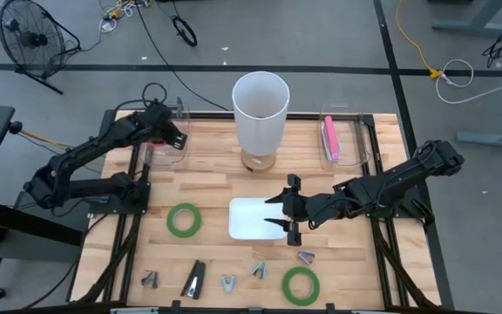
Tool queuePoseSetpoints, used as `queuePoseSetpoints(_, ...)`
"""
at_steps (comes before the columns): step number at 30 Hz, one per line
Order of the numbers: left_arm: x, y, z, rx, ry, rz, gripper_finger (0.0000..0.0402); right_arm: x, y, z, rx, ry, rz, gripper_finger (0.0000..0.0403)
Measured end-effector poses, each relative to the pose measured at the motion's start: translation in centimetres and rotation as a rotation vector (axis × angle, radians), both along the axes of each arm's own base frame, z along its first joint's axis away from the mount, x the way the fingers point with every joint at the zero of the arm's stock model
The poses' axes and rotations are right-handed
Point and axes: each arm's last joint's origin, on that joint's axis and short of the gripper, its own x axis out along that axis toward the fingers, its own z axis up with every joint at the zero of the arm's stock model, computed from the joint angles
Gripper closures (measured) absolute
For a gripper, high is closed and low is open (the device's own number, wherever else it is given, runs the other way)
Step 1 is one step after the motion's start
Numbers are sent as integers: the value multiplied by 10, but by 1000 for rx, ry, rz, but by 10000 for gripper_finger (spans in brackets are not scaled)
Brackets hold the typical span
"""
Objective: Pick and place Stapler, Stapler remover, tape
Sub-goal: Put the pink tape into the left transparent bin, then put the top green tape into the left transparent bin
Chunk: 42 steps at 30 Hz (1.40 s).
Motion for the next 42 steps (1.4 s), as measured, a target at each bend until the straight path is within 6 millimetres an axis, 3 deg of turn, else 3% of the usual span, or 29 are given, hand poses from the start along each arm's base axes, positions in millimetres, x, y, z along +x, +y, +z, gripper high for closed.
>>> queuePoseSetpoints(11,0,1,-8,-23,6,9,307,2,1,-1,-10,-7,6,179)
queuePoseSetpoints(17,1,1,-9,-31,0,23,193,2,1,-1,-10,-7,7,179)
queuePoseSetpoints(22,1,2,-9,-16,8,46,150,2,1,-1,-12,-7,8,179)
queuePoseSetpoints(28,1,1,-7,-25,-3,6,154,2,1,-1,-16,-6,9,179)
queuePoseSetpoints(33,6,-6,11,-145,-101,-171,170,2,1,-1,-22,-5,12,179)
queuePoseSetpoints(38,8,-24,36,-281,-73,-265,186,2,1,-1,-23,-5,13,179)
queuePoseSetpoints(42,12,-48,39,-391,-14,-305,196,2,1,-2,-15,0,7,179)
